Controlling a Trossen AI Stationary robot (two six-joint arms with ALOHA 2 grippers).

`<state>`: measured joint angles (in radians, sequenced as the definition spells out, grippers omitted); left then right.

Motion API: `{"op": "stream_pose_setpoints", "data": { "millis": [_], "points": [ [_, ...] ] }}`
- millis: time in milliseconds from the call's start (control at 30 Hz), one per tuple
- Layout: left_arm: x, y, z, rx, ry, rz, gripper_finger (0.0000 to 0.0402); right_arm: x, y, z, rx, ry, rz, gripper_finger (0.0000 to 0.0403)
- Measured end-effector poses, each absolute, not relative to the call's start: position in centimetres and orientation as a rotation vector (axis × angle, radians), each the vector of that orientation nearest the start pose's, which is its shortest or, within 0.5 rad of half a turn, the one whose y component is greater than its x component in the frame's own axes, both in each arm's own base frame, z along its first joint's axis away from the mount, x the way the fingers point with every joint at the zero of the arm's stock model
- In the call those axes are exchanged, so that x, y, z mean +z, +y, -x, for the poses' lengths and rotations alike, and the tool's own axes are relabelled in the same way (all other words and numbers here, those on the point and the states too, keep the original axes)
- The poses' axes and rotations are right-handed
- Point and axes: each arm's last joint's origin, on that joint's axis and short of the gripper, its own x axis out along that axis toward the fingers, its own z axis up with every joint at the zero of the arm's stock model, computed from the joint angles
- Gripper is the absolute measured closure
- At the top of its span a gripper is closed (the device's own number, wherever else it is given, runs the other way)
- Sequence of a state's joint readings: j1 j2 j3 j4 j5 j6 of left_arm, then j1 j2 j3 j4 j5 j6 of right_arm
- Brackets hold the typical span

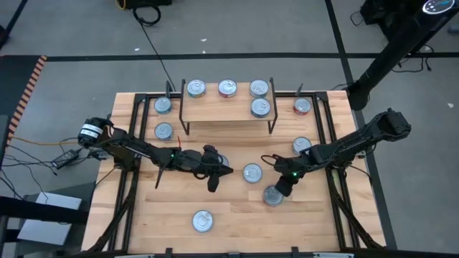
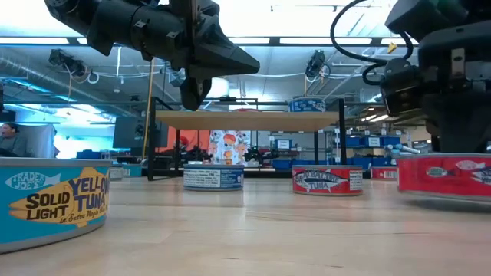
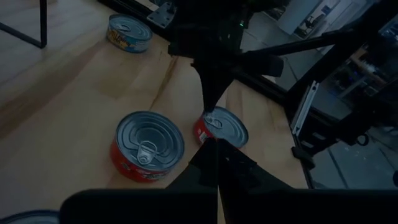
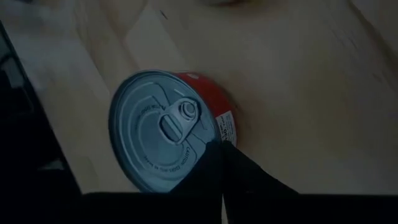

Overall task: Stack canned seafood by type on shelf
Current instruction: Put the bottom right red tuna can on the shelf aligned with the other red tuna can

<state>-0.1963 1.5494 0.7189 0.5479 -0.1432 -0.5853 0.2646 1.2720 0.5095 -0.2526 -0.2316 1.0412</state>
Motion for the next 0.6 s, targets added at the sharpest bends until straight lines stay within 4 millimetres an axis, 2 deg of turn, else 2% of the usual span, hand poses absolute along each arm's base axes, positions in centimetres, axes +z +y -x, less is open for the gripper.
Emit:
{"op": "stream_pose_setpoints", "data": {
  "millis": [200, 333, 600],
  "points": [
    [20.0, -5.8, -31.1, 0.021, 0.285, 0.518, 0.0396, 15.3, 6.5, -20.8, -0.093, 1.129, -1.044, 0.0400],
    [20.5, -5.9, -31.4, -0.036, 0.273, 0.411, 0.0378, 15.9, 6.8, -21.4, -0.035, 1.090, -1.145, 0.0401],
    [25.0, -7.0, -33.4, -0.147, 0.204, 0.116, 0.0325, 17.3, 7.2, -22.6, 0.025, 0.974, -1.366, 0.0402]
  ]
}}
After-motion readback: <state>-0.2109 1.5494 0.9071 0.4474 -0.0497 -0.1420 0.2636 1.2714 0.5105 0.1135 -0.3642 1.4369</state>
